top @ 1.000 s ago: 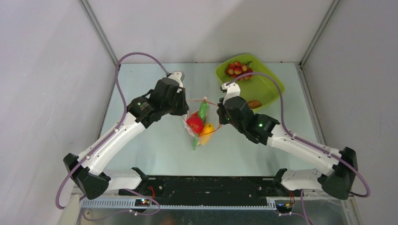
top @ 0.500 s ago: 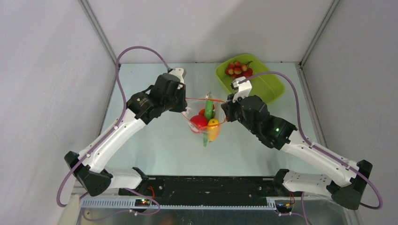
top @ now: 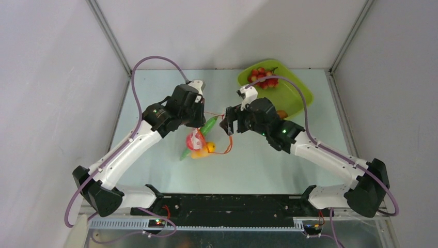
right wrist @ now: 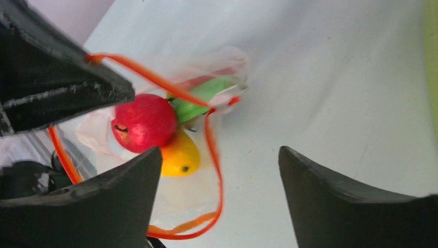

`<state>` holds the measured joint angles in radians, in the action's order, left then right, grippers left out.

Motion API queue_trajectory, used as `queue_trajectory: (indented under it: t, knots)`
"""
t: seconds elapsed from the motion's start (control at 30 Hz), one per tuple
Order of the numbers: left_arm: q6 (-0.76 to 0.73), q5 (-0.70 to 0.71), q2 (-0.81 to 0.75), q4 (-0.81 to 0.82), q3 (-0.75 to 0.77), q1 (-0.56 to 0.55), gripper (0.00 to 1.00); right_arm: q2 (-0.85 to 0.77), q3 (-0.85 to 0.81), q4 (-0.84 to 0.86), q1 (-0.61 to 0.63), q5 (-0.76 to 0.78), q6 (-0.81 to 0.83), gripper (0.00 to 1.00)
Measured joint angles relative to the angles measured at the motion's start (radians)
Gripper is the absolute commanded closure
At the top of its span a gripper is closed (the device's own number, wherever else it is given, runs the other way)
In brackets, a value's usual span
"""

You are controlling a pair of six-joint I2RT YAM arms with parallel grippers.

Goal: Place the food in the zip-top bag and seal the zipper
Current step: Adjust the zipper food storage bag at the center of the board, then pick up the fake fruit from the bin.

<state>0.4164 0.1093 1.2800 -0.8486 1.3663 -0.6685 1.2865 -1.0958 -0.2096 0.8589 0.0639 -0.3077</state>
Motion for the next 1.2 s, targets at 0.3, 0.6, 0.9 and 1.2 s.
queue_trajectory:
  t: [0.3, 0.6, 0.9, 1.2]
  knots:
    - [0.001, 0.013, -0.005, 0.045, -0.029, 0.017, 0.96, -0.055, 0.0, 0.002, -0.311, -0.099, -0.012, 0.01]
    - [0.011, -0.052, -0.005, 0.142, -0.084, 0.111, 0.96, 0.138, -0.03, 0.025, -0.603, -0.096, -0.069, 0.01]
    - [0.011, -0.08, -0.005, 0.168, -0.089, 0.135, 0.96, 0.513, -0.315, -0.076, -0.66, -0.032, -0.083, 0.01]
    - [0.01, -0.082, -0.005, 0.167, -0.089, 0.141, 0.96, 0.786, -0.639, -0.157, -0.665, 0.034, -0.085, 0.0]
